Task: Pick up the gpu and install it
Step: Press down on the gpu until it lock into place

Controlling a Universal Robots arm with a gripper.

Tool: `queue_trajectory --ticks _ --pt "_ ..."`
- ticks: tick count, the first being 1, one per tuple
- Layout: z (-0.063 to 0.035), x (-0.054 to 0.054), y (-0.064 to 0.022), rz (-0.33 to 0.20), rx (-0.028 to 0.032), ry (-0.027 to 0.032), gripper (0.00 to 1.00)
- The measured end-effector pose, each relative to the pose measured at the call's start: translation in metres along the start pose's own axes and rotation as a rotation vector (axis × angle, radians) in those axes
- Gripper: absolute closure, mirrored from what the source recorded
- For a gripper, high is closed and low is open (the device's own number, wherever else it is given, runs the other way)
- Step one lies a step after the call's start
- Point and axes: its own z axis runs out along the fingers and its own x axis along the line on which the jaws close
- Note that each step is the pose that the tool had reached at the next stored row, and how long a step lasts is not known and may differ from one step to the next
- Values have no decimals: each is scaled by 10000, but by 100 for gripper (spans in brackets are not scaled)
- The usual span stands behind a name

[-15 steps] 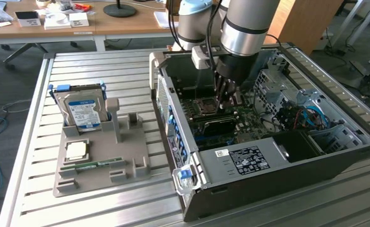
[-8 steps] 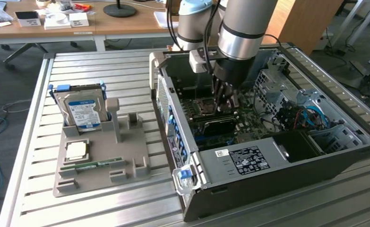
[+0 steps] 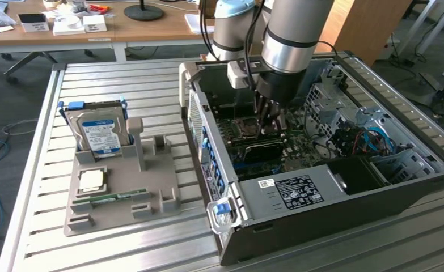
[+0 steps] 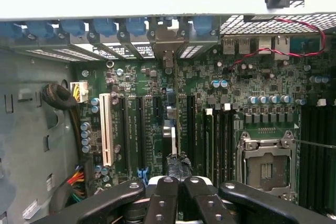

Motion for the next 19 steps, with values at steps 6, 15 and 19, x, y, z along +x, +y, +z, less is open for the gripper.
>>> queue_trajectory --ticks 6,15,19 --pt "53 1 1 -1 -1 2 89" --pt "87 -26 2 -2 -1 1 89" --pt "125 -26 3 -1 -1 3 89"
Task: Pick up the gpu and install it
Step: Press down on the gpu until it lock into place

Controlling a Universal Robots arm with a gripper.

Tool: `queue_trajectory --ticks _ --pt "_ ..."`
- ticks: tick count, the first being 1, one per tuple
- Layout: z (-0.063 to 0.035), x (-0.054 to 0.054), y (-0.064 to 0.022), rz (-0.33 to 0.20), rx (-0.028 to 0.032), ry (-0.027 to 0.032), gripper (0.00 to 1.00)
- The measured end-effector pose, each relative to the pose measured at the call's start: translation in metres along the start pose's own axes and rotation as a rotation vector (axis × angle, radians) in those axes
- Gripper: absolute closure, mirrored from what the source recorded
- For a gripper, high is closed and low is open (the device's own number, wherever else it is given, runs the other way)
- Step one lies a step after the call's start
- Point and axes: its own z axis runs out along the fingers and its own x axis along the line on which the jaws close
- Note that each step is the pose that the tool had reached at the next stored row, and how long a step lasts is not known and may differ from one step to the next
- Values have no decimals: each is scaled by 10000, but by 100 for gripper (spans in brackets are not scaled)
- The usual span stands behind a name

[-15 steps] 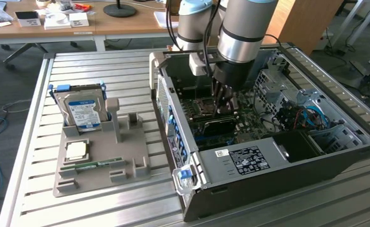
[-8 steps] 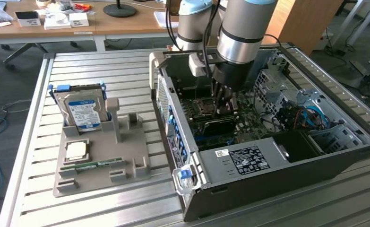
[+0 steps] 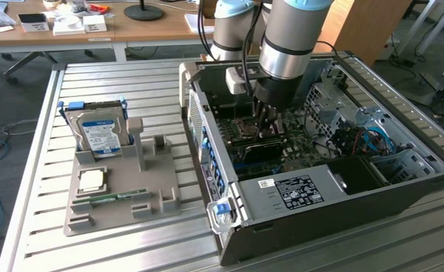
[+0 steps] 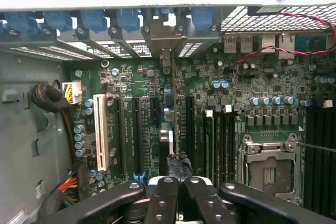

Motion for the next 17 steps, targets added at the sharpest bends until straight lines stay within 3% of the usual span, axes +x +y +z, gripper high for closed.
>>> queue_trajectory --ticks 17 --pt "60 -8 1 0 1 -6 89"
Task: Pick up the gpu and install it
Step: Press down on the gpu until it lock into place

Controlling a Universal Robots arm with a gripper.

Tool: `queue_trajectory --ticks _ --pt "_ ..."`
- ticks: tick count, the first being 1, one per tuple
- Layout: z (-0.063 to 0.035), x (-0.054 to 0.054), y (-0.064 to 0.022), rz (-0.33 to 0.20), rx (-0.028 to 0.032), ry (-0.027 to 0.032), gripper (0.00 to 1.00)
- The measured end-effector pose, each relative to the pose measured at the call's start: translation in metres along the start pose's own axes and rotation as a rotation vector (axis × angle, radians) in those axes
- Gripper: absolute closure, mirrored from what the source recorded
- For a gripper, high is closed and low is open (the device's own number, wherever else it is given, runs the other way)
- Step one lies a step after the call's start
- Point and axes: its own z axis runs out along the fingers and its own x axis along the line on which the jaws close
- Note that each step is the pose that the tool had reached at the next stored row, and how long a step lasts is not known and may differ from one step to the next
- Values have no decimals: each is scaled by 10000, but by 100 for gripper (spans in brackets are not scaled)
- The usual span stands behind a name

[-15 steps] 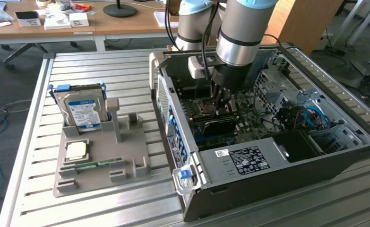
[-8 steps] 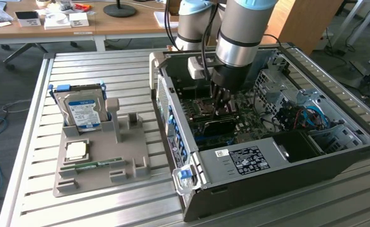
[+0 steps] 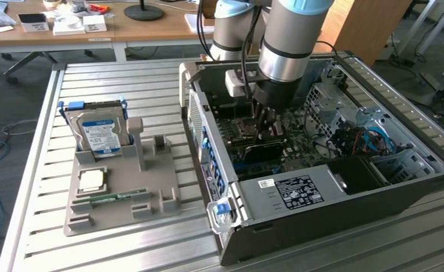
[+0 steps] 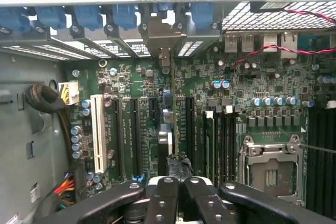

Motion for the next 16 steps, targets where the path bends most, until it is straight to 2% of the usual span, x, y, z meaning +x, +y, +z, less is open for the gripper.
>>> queue_trajectory --ticks 16 --pt "33 -8 3 0 0 -1 89"
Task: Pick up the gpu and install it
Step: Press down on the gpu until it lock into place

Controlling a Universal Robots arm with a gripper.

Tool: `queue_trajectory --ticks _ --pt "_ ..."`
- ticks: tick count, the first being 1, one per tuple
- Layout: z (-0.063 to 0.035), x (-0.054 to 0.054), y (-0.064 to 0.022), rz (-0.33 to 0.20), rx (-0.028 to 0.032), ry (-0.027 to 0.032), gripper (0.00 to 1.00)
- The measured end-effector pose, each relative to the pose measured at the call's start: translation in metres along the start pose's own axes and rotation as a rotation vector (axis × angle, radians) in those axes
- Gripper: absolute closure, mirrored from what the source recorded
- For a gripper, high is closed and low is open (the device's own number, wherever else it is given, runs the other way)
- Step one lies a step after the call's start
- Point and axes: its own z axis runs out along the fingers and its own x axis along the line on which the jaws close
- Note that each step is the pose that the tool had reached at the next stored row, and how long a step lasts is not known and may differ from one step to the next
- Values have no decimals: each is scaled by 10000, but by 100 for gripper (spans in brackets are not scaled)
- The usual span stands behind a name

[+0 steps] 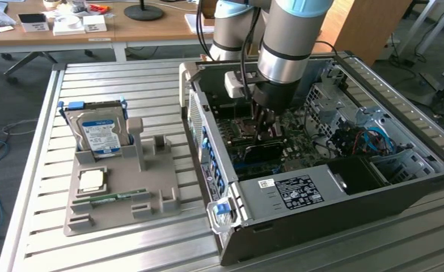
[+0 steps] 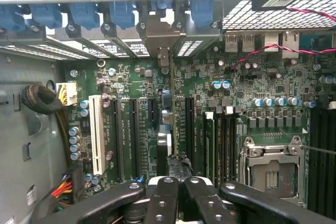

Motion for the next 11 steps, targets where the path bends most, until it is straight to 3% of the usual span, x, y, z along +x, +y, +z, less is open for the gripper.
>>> queue_trajectory --ticks 11 --pt "11 1 1 0 -1 1 89"
